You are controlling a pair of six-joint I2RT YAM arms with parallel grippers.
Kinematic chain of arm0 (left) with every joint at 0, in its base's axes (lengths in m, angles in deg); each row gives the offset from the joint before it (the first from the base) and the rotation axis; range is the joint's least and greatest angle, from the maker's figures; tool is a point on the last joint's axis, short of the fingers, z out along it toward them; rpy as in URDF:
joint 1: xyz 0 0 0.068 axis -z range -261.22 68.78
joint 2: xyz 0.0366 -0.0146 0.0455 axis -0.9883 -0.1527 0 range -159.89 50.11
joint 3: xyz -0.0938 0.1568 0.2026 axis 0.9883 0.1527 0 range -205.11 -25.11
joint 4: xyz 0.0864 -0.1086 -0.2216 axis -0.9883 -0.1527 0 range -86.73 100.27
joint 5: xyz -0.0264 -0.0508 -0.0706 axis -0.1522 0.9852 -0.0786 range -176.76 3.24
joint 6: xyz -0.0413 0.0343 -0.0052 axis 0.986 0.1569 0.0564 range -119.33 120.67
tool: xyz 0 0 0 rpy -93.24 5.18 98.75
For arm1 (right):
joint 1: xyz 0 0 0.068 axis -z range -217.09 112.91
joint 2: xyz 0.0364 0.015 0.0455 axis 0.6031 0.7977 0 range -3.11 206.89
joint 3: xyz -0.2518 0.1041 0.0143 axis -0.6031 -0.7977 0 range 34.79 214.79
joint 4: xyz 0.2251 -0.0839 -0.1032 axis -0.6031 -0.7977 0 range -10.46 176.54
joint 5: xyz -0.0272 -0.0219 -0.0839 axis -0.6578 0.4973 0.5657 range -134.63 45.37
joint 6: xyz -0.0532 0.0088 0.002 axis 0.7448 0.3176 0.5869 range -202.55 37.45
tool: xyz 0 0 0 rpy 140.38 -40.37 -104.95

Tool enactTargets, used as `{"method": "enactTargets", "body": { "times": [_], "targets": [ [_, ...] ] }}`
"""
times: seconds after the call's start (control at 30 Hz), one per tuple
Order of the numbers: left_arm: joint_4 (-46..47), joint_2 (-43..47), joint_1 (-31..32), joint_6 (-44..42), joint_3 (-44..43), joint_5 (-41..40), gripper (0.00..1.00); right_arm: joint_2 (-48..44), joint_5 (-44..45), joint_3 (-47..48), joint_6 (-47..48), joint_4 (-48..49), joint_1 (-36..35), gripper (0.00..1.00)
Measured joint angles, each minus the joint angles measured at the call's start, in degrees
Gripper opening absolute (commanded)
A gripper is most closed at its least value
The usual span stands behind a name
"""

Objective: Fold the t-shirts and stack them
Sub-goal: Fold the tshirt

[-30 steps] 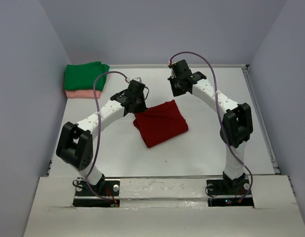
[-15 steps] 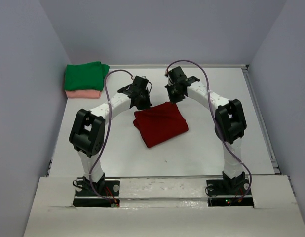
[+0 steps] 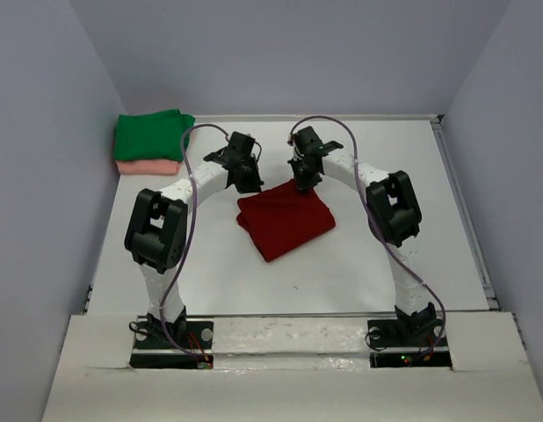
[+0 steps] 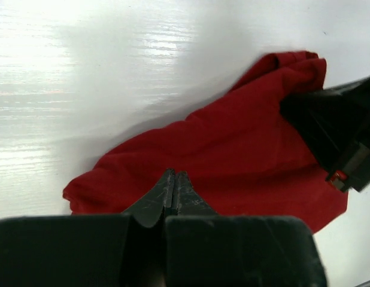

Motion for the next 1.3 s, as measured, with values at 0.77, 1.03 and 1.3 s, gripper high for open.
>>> {"method": "enactTargets", "body": {
  "times": [0.77, 1.03, 1.3],
  "targets": [
    [0.94, 1.6, -0.02, 2.91, 12.39, -2.16, 0.0, 4.55, 2.4, 6.99, 0.68, -0.46, -0.35, 0.0],
    [1.6, 2.58, -0.81, 4.11, 13.18, -4.0, 0.0, 3.74, 4.42, 6.16, 0.76, -0.46, -0.46, 0.0],
    [-2.4, 7.76, -1.03, 3.26, 11.54, -8.37, 0.0, 0.02, 9.51, 6.16, 2.4, -3.15, -0.44, 0.0]
  ]
}}
